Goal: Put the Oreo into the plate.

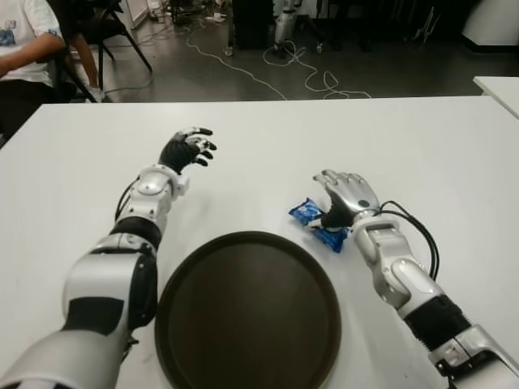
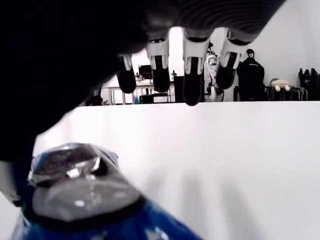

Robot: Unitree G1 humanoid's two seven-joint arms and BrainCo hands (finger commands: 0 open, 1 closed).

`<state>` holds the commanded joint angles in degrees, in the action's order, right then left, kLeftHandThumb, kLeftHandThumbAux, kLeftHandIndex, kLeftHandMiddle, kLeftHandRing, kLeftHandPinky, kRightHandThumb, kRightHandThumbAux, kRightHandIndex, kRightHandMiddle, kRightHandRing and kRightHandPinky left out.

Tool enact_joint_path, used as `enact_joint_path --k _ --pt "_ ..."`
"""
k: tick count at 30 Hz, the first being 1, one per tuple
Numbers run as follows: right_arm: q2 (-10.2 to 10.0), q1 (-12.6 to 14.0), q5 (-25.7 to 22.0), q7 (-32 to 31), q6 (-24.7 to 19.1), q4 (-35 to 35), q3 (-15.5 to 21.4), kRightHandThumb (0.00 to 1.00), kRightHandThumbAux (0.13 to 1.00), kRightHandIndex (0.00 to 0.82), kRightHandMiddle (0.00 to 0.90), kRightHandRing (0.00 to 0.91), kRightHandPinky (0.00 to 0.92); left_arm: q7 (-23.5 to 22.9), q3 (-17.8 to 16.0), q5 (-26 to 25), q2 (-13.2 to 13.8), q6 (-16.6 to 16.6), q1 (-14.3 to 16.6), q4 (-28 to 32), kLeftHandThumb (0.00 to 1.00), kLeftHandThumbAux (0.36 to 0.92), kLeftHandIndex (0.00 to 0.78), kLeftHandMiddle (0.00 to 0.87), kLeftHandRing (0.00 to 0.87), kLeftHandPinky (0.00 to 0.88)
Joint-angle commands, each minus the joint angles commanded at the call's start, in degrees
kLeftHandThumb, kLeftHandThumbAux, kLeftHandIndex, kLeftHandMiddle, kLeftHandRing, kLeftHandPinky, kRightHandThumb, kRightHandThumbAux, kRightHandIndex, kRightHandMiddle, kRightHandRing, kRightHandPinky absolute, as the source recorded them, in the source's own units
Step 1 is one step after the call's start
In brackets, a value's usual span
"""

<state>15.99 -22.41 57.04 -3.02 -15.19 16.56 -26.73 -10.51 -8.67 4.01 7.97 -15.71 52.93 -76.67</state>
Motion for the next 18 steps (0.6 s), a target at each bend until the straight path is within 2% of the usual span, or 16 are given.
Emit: enact_joint_path --k 6,13,18 --pt "-0.2 -0.3 -0.4 0.6 0.1 1.1 0.0 0.0 0.507 0.074 0.123 0.134 0.133 0.4 0.3 0.2 -0.1 -0.3 -0.1 0.0 0.108 0.648 0.3 0.483 0.497 0.49" --pt "-0.1 -0.6 -0.5 0.6 0.3 1.6 -0.4 0.0 0.505 0.07 0.118 0.128 0.122 1.1 0.5 0.3 -0.1 0.0 0.0 -0.1 0.136 0.665 0.314 0.479 0.491 0.482" --pt "-0.1 -0.6 -0.6 0.7 0.5 1.8 -0.5 0.0 0.507 0.065 0.117 0.126 0.122 1.3 0.6 0.1 -0.1 0.2 0.0 -0.1 0.135 0.654 0.299 0.459 0.474 0.469"
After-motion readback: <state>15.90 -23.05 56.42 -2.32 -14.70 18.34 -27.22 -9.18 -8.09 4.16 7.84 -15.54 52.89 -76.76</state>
